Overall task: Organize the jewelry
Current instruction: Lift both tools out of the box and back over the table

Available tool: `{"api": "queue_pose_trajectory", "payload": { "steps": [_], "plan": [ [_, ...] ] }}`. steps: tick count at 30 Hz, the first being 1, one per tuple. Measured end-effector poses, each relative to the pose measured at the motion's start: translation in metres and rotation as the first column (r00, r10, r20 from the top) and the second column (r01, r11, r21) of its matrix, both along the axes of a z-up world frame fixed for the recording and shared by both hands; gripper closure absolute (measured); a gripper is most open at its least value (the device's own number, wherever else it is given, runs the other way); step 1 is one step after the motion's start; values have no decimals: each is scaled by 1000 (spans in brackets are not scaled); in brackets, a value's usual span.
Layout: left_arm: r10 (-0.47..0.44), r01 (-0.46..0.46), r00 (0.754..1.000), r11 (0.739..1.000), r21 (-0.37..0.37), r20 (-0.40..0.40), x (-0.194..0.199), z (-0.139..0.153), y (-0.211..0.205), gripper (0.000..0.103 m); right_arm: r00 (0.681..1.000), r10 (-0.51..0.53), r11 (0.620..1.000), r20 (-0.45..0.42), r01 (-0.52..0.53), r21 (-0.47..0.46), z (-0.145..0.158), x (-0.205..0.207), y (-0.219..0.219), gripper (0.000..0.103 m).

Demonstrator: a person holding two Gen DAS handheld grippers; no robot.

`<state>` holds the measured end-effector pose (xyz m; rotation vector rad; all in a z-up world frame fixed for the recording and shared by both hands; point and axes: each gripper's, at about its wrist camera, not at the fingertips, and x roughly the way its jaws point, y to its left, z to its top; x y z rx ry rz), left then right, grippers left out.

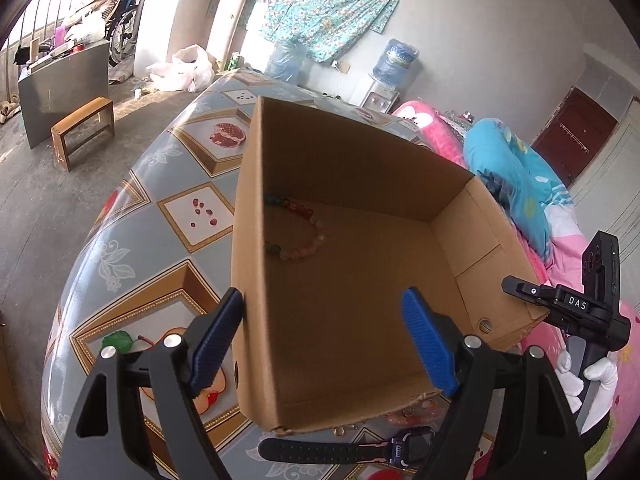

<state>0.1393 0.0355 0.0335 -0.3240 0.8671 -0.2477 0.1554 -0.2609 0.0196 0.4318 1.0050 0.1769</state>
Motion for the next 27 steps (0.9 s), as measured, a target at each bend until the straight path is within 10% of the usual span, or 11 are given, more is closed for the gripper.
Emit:
{"api": "queue_pose_trajectory", "payload": {
  "steps": [27],
  "plan": [
    [-34,27,994,997,76,103,25,3,-11,19,997,-75,987,33,79,-141,3,-19,17,49]
  ]
}}
